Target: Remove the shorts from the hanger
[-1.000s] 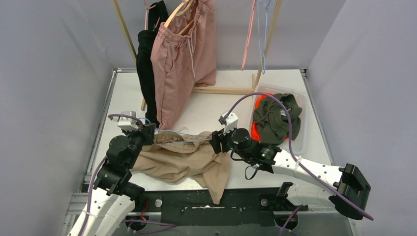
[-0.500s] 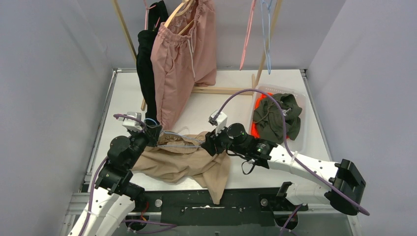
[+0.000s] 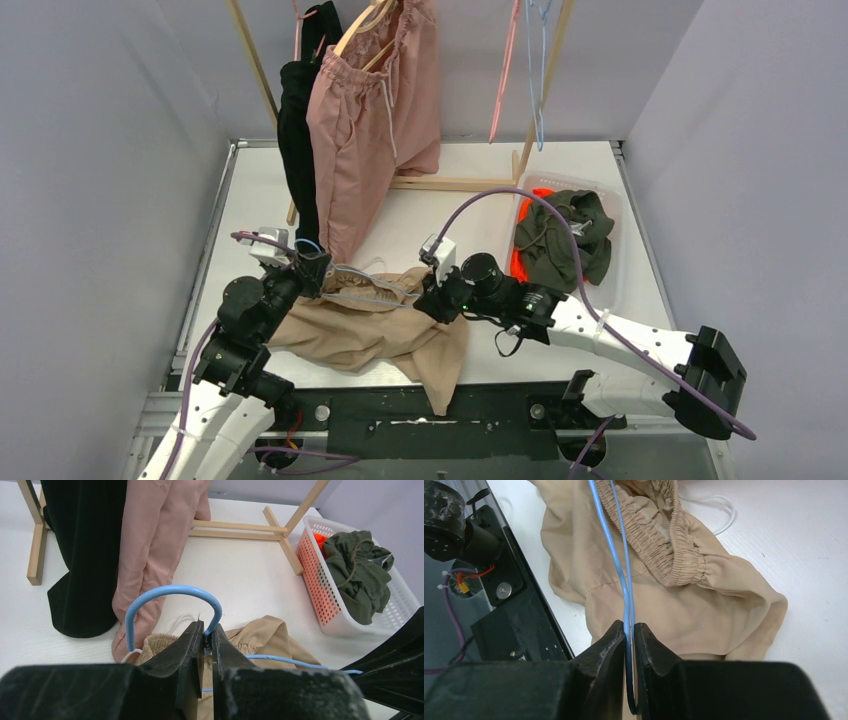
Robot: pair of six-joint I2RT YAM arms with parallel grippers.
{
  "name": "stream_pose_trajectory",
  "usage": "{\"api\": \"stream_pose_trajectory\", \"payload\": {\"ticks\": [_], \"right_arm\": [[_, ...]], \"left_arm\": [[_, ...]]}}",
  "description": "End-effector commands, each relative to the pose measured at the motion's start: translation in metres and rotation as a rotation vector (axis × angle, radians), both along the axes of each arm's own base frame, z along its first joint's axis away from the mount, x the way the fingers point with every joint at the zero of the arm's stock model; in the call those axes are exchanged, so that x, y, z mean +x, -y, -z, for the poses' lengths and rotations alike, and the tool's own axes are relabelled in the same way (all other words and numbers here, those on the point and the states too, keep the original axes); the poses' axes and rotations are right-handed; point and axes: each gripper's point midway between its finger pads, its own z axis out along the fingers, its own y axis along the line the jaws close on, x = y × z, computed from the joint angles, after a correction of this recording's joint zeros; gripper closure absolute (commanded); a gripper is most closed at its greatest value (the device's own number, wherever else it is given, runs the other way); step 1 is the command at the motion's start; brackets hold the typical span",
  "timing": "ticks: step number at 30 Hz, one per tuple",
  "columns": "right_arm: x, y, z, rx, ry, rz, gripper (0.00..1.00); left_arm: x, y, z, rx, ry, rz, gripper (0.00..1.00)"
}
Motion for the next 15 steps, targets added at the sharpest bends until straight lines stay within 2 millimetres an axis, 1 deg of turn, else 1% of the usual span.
{"api": "stream_pose_trajectory", "payload": {"ticks": [1, 2, 3, 5, 6, 8, 11, 15], "right_arm": [[0.009, 0.001, -0.031, 0.08, 0.046, 0.04, 0.99], [0.007, 0.002, -0.034, 0.091, 0.047, 0.033, 1.0], [0.004, 0.003, -0.035, 0.099, 0.048, 0.027, 1.0], [0.001, 0.008, -0.042, 0.123, 0.056, 0.028, 1.0], [-0.001, 0.01, -0.044, 0.132, 0.059, 0.029, 1.0], [-0.006, 0.016, -0.048, 0.147, 0.063, 0.03, 1.0], [-0.011, 0.028, -0.055, 0.168, 0.06, 0.057, 1.0], [-0.017, 0.047, -0.062, 0.188, 0.062, 0.107, 1.0]], "left_arm": [[0.001, 0.001, -0.021, -0.012, 0.073, 0.014, 1.0], [0.001, 0.002, -0.021, -0.007, 0.074, 0.021, 0.99], [0.0, 0.003, -0.021, -0.001, 0.077, 0.027, 0.9], [0.0, 0.003, -0.022, 0.008, 0.084, 0.033, 0.69], [0.0, 0.004, -0.022, 0.012, 0.086, 0.036, 0.6], [-0.001, 0.004, -0.023, 0.015, 0.089, 0.04, 0.5], [-0.003, 0.004, -0.028, 0.017, 0.096, 0.047, 0.39], [-0.005, 0.002, -0.033, 0.02, 0.1, 0.042, 0.34]]}}
